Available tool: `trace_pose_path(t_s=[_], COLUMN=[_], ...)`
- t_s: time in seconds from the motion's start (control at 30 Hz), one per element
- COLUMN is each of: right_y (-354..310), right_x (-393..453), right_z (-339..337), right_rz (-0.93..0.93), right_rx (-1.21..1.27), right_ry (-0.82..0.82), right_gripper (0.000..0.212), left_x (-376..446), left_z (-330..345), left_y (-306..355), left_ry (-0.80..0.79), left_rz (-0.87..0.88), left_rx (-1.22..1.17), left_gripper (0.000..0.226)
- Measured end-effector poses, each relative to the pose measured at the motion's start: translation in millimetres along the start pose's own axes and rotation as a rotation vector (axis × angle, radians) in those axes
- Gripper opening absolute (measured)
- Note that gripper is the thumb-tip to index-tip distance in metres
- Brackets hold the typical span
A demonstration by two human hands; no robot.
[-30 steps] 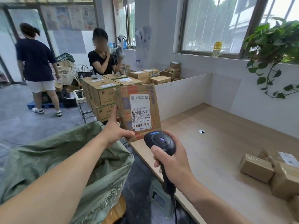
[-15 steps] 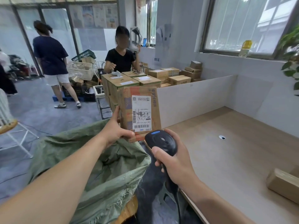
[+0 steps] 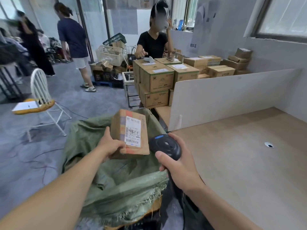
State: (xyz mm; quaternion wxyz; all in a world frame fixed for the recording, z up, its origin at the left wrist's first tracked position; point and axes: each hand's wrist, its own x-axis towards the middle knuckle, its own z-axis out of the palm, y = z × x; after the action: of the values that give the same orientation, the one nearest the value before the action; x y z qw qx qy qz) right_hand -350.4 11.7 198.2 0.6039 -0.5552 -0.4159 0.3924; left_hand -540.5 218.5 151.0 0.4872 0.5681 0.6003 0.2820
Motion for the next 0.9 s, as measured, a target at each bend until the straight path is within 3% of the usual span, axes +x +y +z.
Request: trace_pose_path(t_s=[0.13,0.23,0.43,0.57,0.9], right_y=[4.7,7.7,9.3,6.8,-14.8], right_x=[10.0,13.9,10.4,0.0,-81.7], right_z=[8.9,9.9,-0.3,-23.7,-143.2], right_rz=[0.019,0.032,0.041,0.043,0.005], right_rx=[0.014,0.004,0.008,0.006,-0.03], right_ry=[-0.019,-0.018,0.012,0.081,0.367], right_gripper=[0.068,0.067,0.064,0.076,0.067], left_x=[12.9,14.3,8.1,-5.9,-81.4], left_z=[-7.5,-5.5,29.5,68.2,234.2], left_y=[-11.0,-11.4,2.8,29.8,101.6], left_ry=[0.178,0.162,0.021,-0.082,-0.324], left_rz=[-0.057,-0.052,0.118,0.283,0.618], left_rx=[0.152,0.27,0.523,0.647,0.685], left_gripper=[0.102,0.09,0.082,0.074,0.066])
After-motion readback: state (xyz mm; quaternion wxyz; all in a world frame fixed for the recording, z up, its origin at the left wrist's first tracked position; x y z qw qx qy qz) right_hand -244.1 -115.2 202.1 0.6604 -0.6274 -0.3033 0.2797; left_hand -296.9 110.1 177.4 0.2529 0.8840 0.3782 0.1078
